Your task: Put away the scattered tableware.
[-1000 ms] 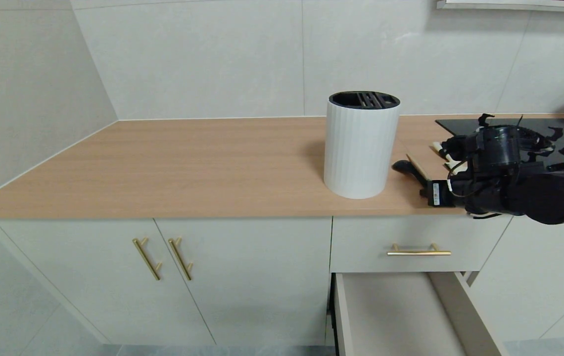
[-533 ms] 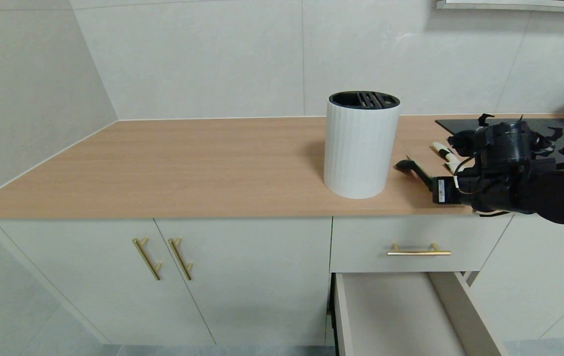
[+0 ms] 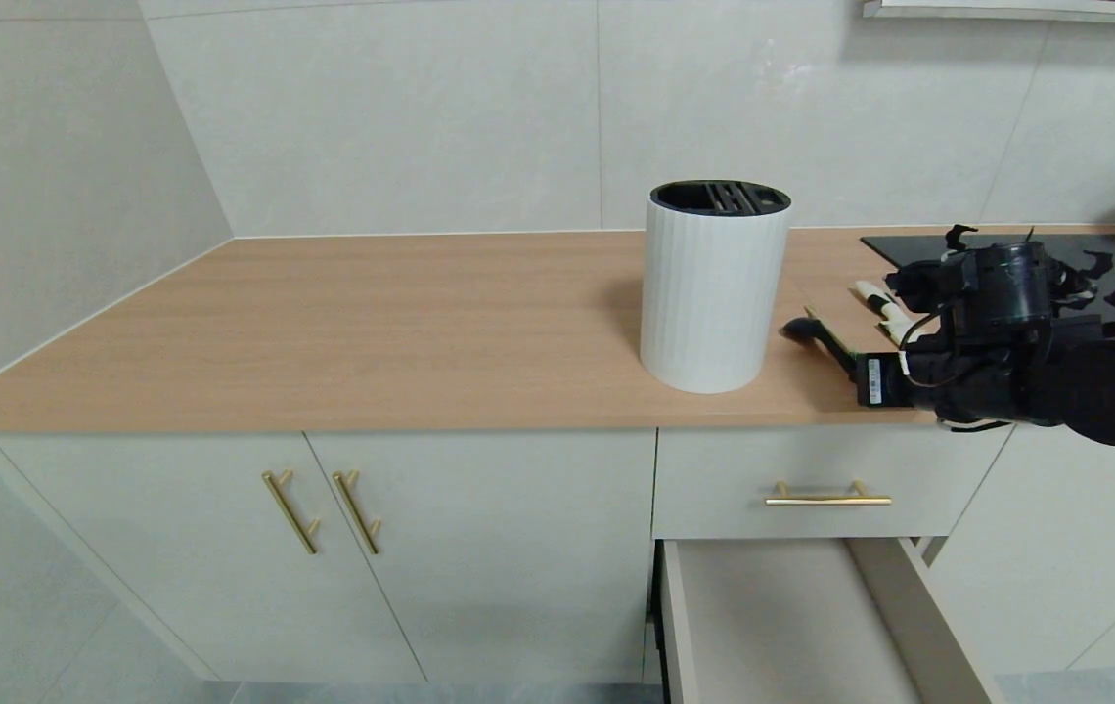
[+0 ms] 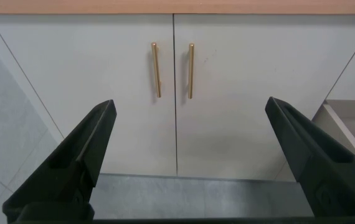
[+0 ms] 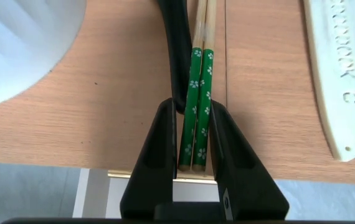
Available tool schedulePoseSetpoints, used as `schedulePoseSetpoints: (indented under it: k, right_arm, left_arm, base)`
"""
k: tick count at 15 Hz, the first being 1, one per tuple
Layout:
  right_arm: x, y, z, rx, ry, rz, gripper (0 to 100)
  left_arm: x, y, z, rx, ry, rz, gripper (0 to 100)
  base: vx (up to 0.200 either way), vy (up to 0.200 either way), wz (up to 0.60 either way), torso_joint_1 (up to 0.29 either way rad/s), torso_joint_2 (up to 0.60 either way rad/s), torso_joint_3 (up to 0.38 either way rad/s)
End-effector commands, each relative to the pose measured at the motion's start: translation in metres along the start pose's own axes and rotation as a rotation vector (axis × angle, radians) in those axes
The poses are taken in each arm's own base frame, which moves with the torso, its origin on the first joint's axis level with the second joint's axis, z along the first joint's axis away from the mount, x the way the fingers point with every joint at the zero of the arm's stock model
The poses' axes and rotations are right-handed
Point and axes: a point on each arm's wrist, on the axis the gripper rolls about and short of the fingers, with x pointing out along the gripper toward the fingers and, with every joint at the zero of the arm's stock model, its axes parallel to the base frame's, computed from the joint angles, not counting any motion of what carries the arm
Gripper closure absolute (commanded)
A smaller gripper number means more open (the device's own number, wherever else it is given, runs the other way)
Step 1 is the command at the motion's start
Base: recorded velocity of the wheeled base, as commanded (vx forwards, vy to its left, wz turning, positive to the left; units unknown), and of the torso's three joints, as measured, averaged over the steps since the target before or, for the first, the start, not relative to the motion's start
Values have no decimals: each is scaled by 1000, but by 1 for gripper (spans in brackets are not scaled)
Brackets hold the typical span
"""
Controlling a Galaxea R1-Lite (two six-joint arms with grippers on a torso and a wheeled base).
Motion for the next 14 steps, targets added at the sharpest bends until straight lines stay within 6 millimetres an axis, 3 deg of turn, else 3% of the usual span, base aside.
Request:
schedulePoseSetpoints:
  k: [1, 10, 11, 14]
  right_arm:
    - [7, 1, -5, -3, 19, -1, 100]
    - [12, 1, -8, -3, 30, -3, 100]
    - [12, 1, -8, -3, 30, -2, 0]
    - [11, 1, -7, -1, 27, -2, 0]
  left_arm:
    - [0, 0, 0, 0, 1, 0, 0]
    - [0, 0, 0, 0, 1, 0, 0]
    - [0, 0, 0, 0, 1, 0, 0]
    - [0, 0, 0, 0, 1, 0, 0]
  base:
    - [0, 0, 0, 0, 0, 0]
    - [0, 0, 0, 0, 0, 0]
    - [0, 0, 0, 0, 0, 0]
    - [0, 0, 0, 0, 0, 0]
